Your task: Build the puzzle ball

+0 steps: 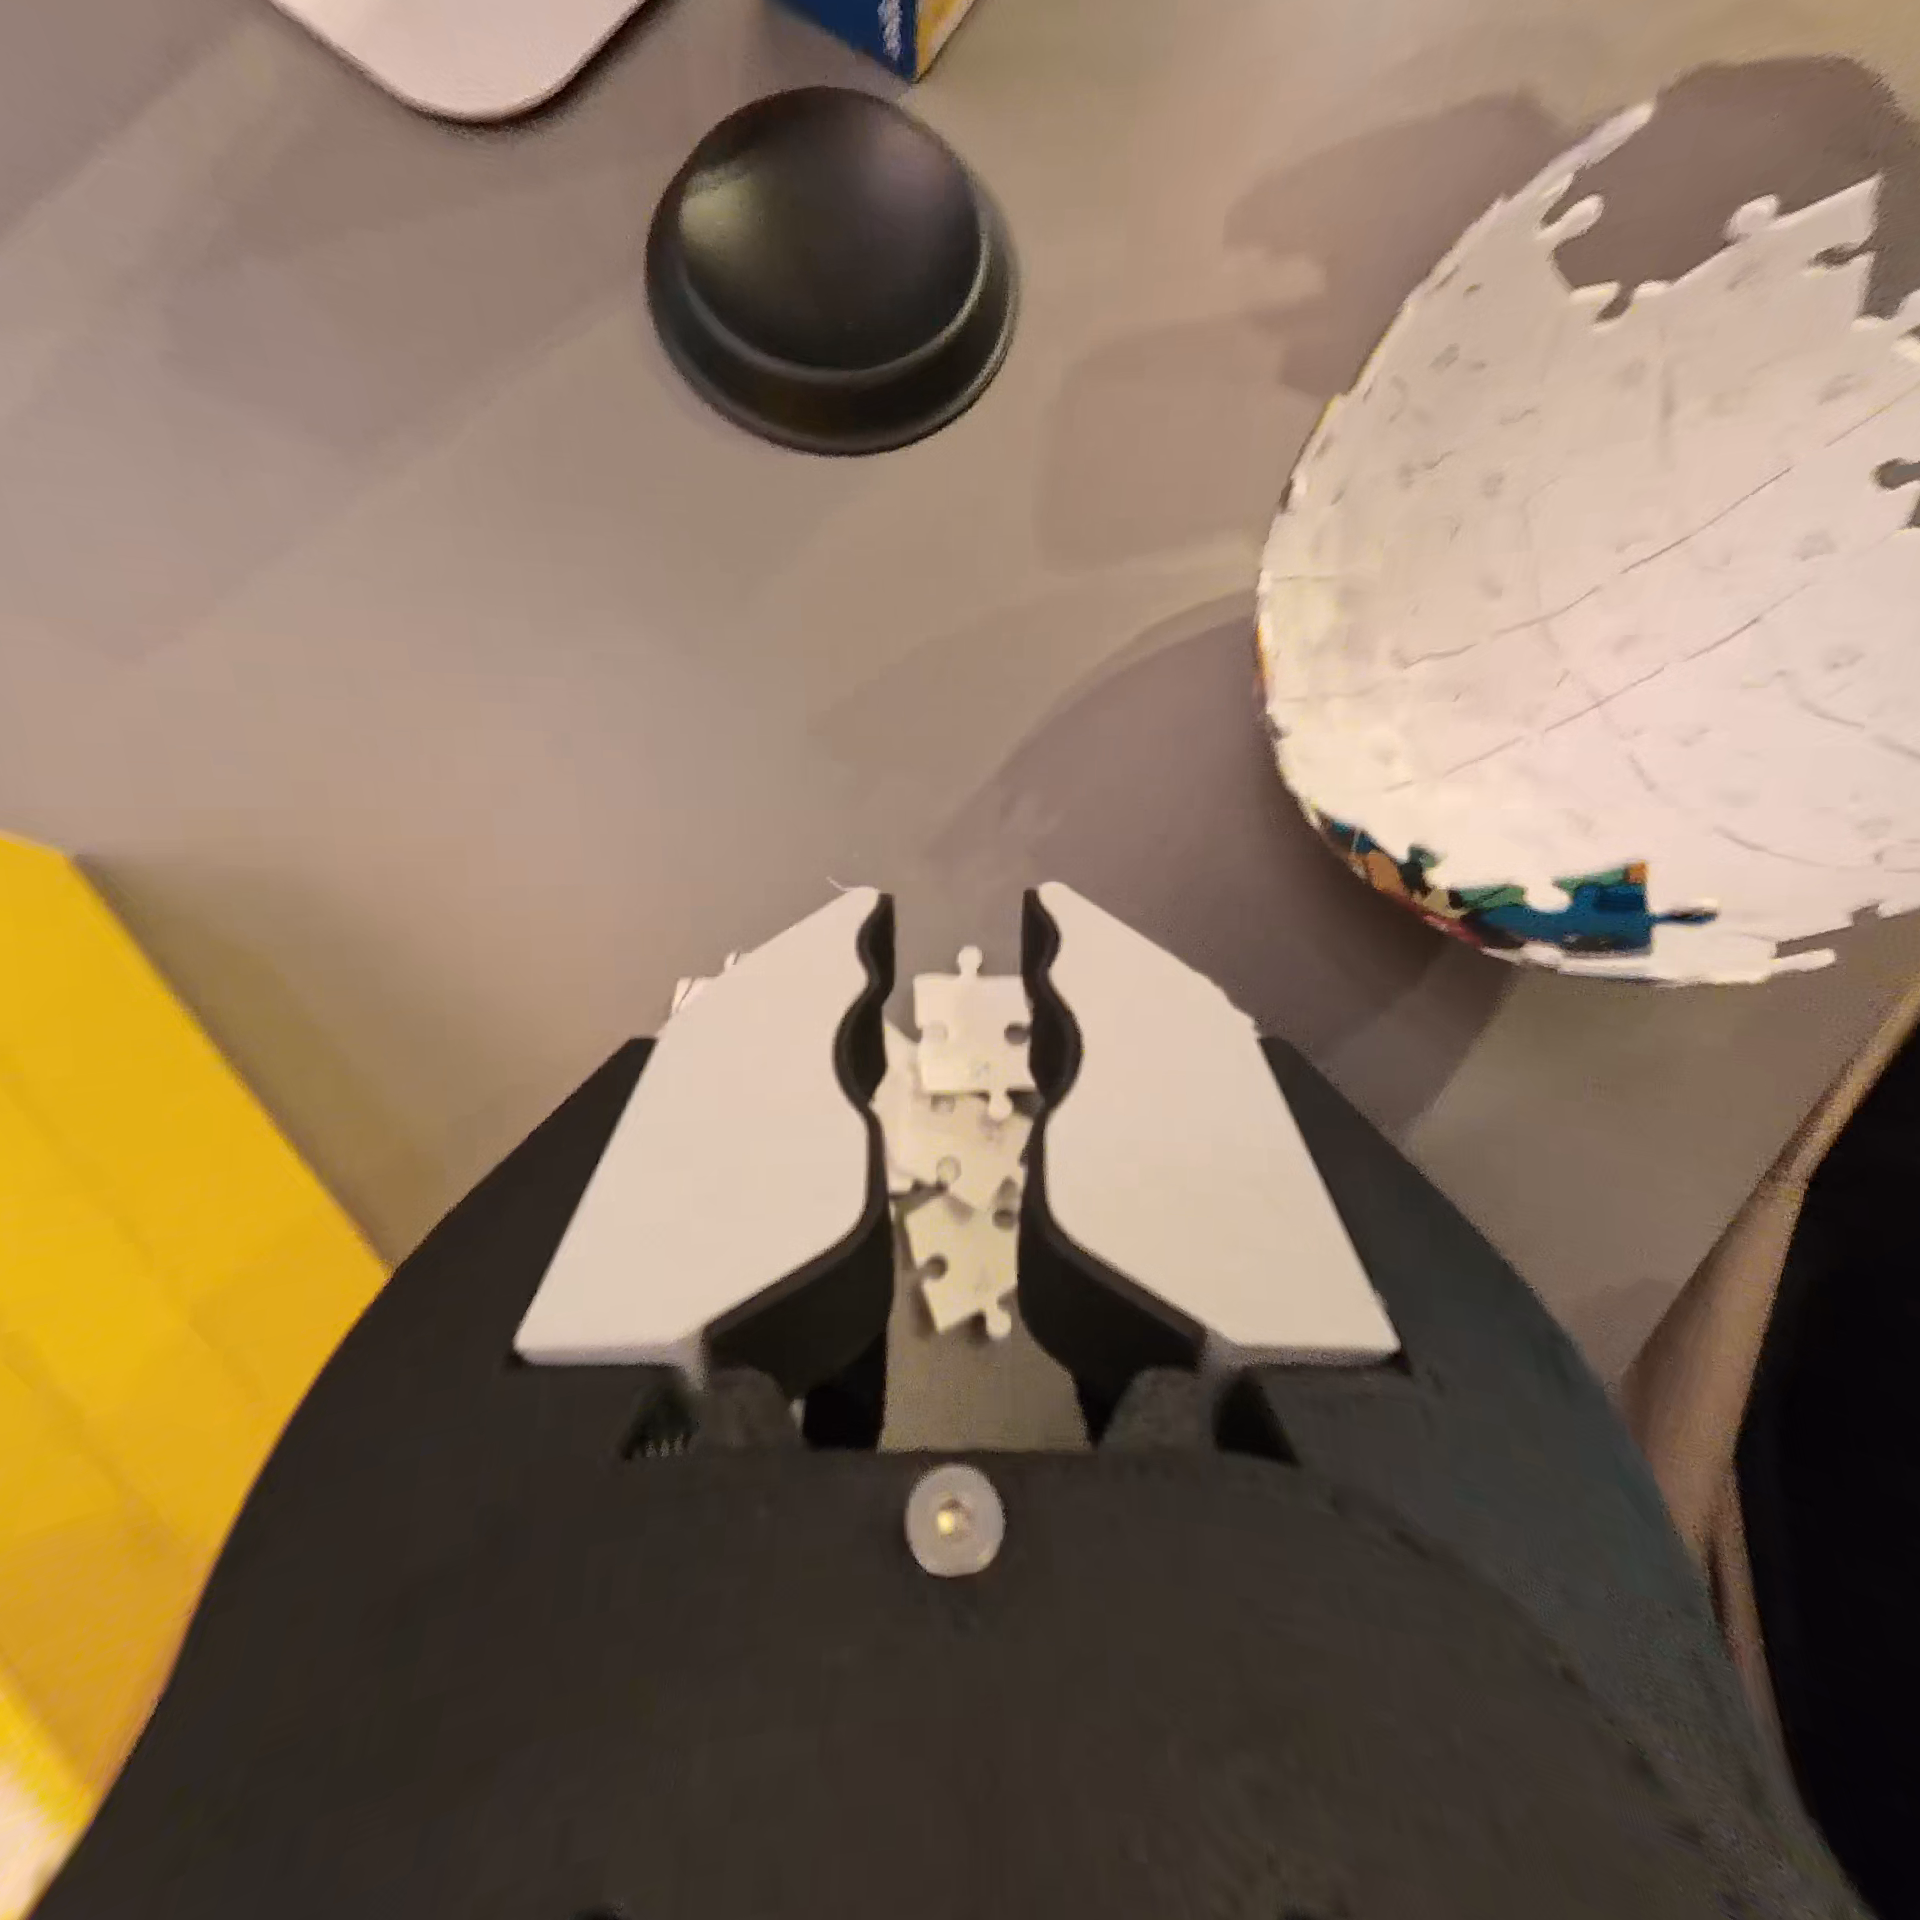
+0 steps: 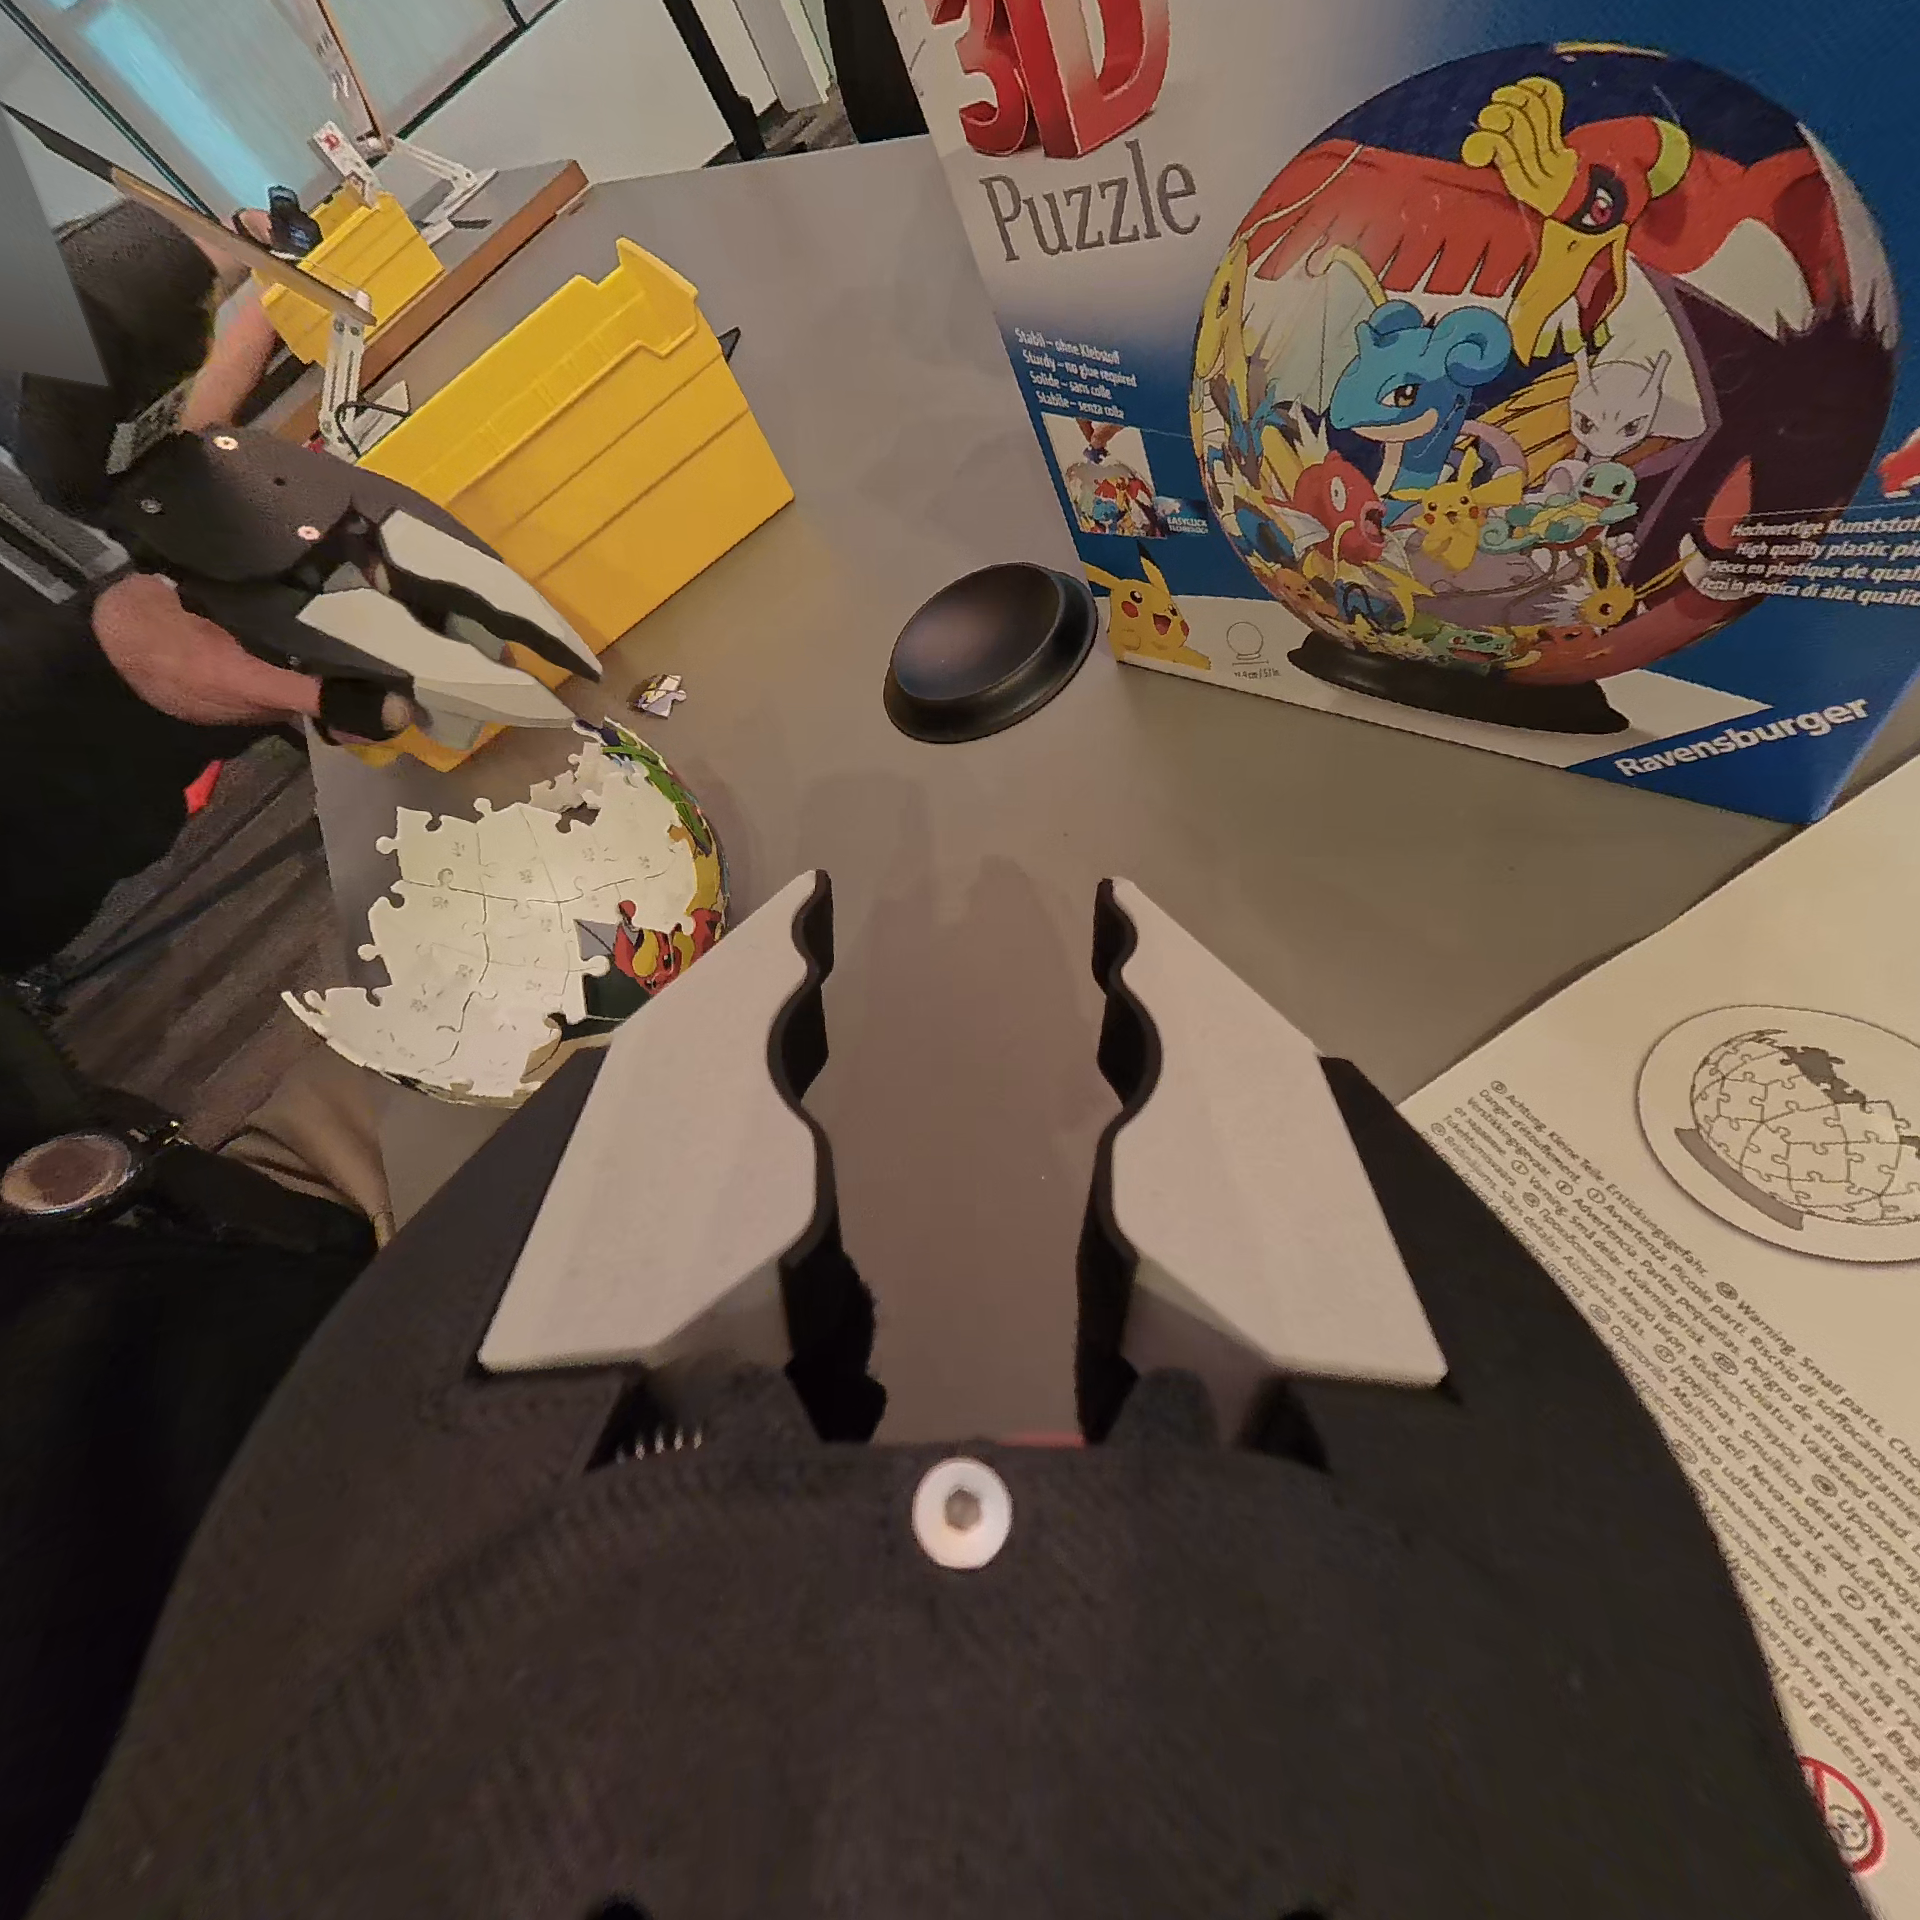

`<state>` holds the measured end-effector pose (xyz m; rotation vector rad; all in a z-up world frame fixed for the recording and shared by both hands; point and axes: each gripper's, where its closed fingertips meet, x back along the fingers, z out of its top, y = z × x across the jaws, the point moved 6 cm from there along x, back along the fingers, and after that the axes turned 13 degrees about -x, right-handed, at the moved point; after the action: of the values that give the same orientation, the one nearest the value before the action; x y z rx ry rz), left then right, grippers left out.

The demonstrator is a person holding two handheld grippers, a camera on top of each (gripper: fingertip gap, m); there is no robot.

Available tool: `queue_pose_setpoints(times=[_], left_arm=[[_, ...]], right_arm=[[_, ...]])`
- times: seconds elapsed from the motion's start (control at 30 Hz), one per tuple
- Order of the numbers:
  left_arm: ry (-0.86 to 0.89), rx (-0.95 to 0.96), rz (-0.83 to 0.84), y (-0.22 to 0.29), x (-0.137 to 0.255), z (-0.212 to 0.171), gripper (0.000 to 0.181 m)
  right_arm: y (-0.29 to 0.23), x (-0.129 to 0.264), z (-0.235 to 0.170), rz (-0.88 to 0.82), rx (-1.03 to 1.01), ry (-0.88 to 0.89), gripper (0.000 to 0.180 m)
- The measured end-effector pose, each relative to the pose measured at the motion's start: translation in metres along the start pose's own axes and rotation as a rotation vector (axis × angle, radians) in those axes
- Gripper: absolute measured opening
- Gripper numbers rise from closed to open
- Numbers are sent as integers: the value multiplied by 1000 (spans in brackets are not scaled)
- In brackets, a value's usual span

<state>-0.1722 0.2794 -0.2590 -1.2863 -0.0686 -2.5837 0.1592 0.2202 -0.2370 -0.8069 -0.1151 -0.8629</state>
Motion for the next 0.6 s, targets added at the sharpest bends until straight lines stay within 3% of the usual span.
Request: queue_pose_setpoints(times=[0.27,0.37,0.5,0.6], left_arm=[[-301,6,280,0,6,-33,41],[-282,46,357,-13,-4,-30,44],[-383,-35,384,-26,-17,-36,37],[-383,-64,315,-25,-21,-35,23]], right_arm=[[-5,-4,-2,25,-2,-8,49],[-8,-5,-3,36,0,-11,49],[-9,-3,-1,45,0,-3,49],[-9,-2,-1,54,-10,3,49]])
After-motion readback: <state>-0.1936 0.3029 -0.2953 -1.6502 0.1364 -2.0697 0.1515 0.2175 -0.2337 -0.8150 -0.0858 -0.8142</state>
